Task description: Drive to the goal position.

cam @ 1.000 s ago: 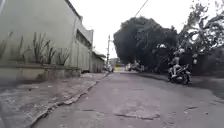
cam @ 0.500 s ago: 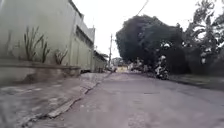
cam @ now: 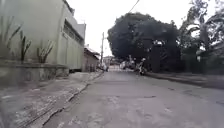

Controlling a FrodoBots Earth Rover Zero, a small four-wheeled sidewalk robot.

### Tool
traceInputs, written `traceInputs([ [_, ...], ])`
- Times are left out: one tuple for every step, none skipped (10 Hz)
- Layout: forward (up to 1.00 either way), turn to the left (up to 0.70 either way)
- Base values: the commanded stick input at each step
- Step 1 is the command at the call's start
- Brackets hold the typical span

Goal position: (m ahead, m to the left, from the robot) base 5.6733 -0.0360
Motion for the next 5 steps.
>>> traceInputs([
  [1.0, -0.4],
  [1.0, -0.36],
  [1.0, 0.0],
  [1.0, 0.0],
  [1.0, 0.0],
])
